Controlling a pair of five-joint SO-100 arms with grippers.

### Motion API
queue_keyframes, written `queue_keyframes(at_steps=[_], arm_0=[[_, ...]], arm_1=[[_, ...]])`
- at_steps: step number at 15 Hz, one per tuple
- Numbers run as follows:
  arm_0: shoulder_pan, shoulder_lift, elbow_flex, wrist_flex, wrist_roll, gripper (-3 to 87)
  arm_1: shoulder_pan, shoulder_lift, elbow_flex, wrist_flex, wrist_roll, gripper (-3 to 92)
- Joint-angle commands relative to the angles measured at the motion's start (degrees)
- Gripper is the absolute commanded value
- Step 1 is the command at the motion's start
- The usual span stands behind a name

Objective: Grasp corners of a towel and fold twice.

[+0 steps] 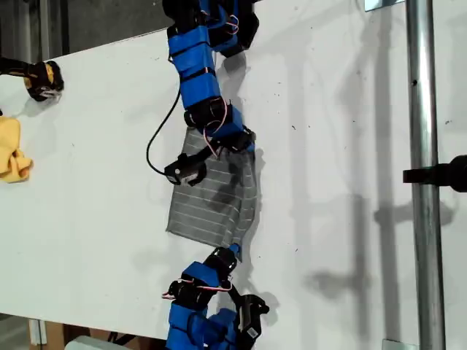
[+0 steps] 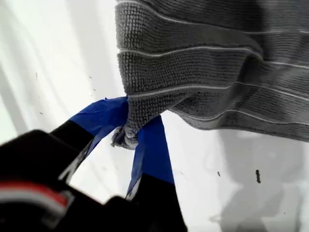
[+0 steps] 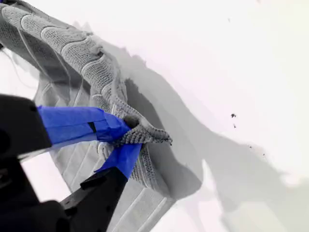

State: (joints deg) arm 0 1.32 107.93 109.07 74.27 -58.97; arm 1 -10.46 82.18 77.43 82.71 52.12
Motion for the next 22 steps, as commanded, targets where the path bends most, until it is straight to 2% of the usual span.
queue_keyframes(at_steps=[1, 6, 10, 18, 20, 22], arm_0=[[-8.8, 2.5, -1.4, -1.8, 6.9, -0.7], [-25.7, -2.5, -0.5, -9.2, 18.8, -0.7], [-33.8, -10.5, -6.9, -12.3, 26.2, -0.7], [-42.7, -19.3, -25.1, -12.1, 35.8, -0.7], [-42.9, -19.8, -25.2, -11.9, 36.3, -0.7], [-41.8, -20.4, -21.4, -12.7, 35.5, -0.7]], arm_1=[[7.2, 7.2, 2.4, 1.8, -0.6, -0.1], [22.7, 10.4, 11.2, 2.3, -2.9, -0.1], [32.0, 9.8, 13.2, 1.0, -6.6, -0.1], [48.8, 17.8, 11.3, -2.3, -21.4, -0.1], [49.5, 19.2, 11.4, -2.1, -22.8, -0.1], [46.7, 19.1, 14.7, -2.7, -22.1, -0.1]])
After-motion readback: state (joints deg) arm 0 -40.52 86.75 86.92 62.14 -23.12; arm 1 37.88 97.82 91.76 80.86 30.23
